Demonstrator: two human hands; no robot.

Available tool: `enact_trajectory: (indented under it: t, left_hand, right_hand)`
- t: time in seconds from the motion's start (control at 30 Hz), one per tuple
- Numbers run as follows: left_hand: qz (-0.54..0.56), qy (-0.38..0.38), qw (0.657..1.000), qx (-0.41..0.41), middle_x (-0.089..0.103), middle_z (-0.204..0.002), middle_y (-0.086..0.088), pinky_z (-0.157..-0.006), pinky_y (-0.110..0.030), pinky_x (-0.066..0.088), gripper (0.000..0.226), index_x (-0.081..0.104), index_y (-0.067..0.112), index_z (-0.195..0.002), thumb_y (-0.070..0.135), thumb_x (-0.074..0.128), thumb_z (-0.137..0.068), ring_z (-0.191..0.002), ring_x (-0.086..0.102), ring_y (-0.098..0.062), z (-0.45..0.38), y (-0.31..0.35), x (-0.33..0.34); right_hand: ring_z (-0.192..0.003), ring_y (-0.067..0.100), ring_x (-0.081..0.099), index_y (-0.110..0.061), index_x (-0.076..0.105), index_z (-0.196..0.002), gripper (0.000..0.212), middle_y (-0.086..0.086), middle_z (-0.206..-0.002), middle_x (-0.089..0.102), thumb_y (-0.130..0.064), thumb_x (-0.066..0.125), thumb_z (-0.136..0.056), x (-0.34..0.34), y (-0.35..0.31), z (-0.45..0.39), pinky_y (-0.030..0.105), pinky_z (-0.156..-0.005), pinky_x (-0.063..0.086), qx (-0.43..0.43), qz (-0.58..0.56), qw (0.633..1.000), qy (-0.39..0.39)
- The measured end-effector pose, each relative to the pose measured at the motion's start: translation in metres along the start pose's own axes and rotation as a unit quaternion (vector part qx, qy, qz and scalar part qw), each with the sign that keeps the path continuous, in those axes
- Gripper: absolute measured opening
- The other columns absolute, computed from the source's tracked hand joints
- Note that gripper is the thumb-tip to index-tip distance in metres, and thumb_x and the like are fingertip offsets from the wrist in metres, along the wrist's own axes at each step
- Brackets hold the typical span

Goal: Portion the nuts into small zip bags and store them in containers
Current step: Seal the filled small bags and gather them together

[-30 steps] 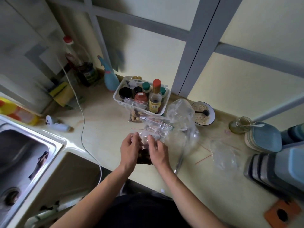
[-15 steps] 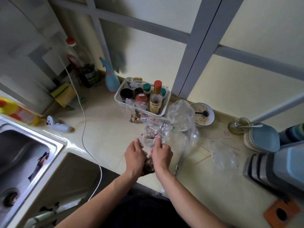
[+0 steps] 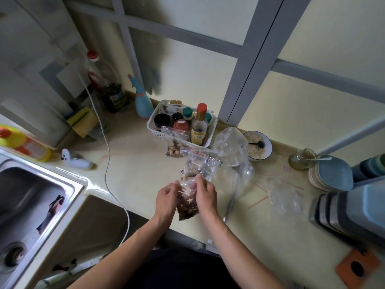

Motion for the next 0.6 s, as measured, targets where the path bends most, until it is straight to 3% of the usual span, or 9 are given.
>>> enact_trajectory:
  t: [0.17,0.33,0.4,0.5,0.6]
  left_hand:
    - [0.046,-0.003,0.999,0.019,0.065,-0.064,-0.014,-0.05,-0.029,0.044,0.037,0.065,0.001,-0.079,0.02,0.046,-0.104,-0.051,0.058,-0.023,0.004,0.01,-0.007]
    - [0.06,-0.033,0.997,-0.022,0.073,-0.074,-0.009,-0.044,-0.026,0.04,0.038,0.067,-0.004,-0.096,0.021,0.042,-0.106,-0.054,0.065,-0.023,0.008,-0.001,-0.006]
    - [0.051,-0.039,0.997,-0.033,0.074,-0.08,-0.011,-0.042,-0.024,0.04,0.038,0.066,-0.004,-0.098,0.023,0.041,-0.107,-0.055,0.067,-0.027,0.006,-0.006,-0.006]
    - [0.037,-0.045,0.997,-0.056,0.076,-0.085,-0.016,-0.041,-0.025,0.041,0.038,0.065,-0.003,-0.099,0.024,0.04,-0.108,-0.059,0.07,-0.033,0.0,-0.015,-0.003]
    - [0.043,-0.053,0.995,-0.077,0.076,-0.083,-0.015,-0.044,-0.024,0.042,0.039,0.065,-0.004,-0.099,0.023,0.038,-0.108,-0.058,0.07,-0.032,0.002,-0.017,0.002]
  right_hand:
    - [-0.062,0.023,0.069,-0.014,0.066,-0.069,0.038,0.01,-0.062,0.071,-0.036,0.052,-0.097,0.005,0.009,-0.002,0.036,-0.074,0.055,0.003,-0.002,1.0,-0.005]
    - [-0.05,0.024,0.066,-0.007,0.065,-0.075,0.044,0.012,-0.058,0.069,-0.038,0.05,-0.102,0.005,0.018,0.003,0.032,-0.061,0.056,0.025,-0.003,1.0,-0.004]
    - [-0.052,0.023,0.067,-0.012,0.062,-0.075,0.045,0.007,-0.059,0.068,-0.041,0.044,-0.104,0.007,0.017,0.005,0.036,-0.064,0.058,0.004,0.04,0.999,0.01]
    - [-0.078,0.027,0.07,-0.022,0.06,-0.08,0.043,0.004,-0.077,0.073,-0.047,0.033,-0.103,0.007,0.015,0.01,0.039,-0.079,0.054,-0.031,0.111,0.993,0.036]
    - [-0.099,0.035,0.065,-0.014,0.068,-0.096,0.047,0.012,-0.099,0.074,-0.041,0.031,-0.104,0.001,0.01,0.013,0.04,-0.081,0.047,-0.042,0.152,0.985,0.069]
Point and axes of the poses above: each hand's wrist, its own z-axis away from the middle knuckle, its own x-axis out of the palm, y = z × x, the point moved 9 cm from there along -z, towards the middle knuckle
